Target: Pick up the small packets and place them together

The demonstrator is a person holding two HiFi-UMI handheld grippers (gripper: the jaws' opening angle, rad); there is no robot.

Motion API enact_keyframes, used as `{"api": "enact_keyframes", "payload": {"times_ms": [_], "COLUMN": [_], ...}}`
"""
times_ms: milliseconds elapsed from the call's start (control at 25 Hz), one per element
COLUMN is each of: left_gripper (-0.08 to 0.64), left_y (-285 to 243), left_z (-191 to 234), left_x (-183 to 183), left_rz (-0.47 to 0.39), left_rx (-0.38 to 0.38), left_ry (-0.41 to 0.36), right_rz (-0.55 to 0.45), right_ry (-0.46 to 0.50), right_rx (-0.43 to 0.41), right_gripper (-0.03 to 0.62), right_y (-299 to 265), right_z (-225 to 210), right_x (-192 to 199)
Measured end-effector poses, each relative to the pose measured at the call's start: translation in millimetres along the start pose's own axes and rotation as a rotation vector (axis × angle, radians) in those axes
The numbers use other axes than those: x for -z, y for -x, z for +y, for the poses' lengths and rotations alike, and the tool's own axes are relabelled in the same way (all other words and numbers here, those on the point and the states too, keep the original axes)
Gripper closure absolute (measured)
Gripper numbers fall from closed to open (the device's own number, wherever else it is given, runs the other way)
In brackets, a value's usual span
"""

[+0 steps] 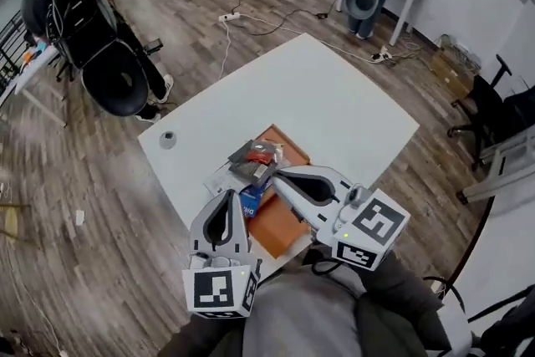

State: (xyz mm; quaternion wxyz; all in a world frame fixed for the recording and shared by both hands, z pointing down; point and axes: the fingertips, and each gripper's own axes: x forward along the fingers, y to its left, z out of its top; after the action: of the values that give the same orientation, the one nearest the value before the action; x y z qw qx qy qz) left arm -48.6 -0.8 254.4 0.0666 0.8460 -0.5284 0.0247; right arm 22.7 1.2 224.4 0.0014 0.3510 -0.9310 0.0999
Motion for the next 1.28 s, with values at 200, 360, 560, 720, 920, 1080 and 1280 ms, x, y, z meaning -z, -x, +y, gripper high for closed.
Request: {"api": "enact_keyframes", "payload": {"times_ms": [200,360,560,720,920,1080,1280], "left_gripper": [0.563,0.563,0.563,0.563,0.563,0.563,0.563], "left_y": [-0.4,-4.1,-11.4,-16.0,-20.4,-21.3,-21.3], "left_z": [4.7,7.8,1.3,-10.0,-16.0,-17.0,-17.9], "left_x": [-4.8,-10.2,-20.3,-17.4,-6.1,-6.9,-2.3], "left_rz": [-0.002,-0.027,-0.051,-0.006,0.038,0.044,0.046], "left_rx": [-0.021,-0.043,-0.040,-0.009,0.006,0.011,0.016], "left_ry": [-0.018,-0.032,-0.052,-0.089,-0.080,-0.065,-0.064], "right_rz": [-0.011,-0.015,-0.022,-0.004,-0.011,-0.011,-0.008], "right_ry": [-0.009,-0.008,0.012,0.029,0.026,0.029,0.032], "right_rx": [-0.006,0.001,0.037,0.068,0.080,0.085,0.083], "right_gripper": [0.588,0.588,0.587,0.588,0.588,0.588,0.588], "right_y": [-4.4,-2.9,3.0,7.2,11.2,10.9,8.9], "right_z": [0.2,-2.3,-7.6,-11.8,-15.4,-16.9,-16.9], "right_x": [0.7,3.1,3.9,5.7,3.3,3.2,5.8]}}
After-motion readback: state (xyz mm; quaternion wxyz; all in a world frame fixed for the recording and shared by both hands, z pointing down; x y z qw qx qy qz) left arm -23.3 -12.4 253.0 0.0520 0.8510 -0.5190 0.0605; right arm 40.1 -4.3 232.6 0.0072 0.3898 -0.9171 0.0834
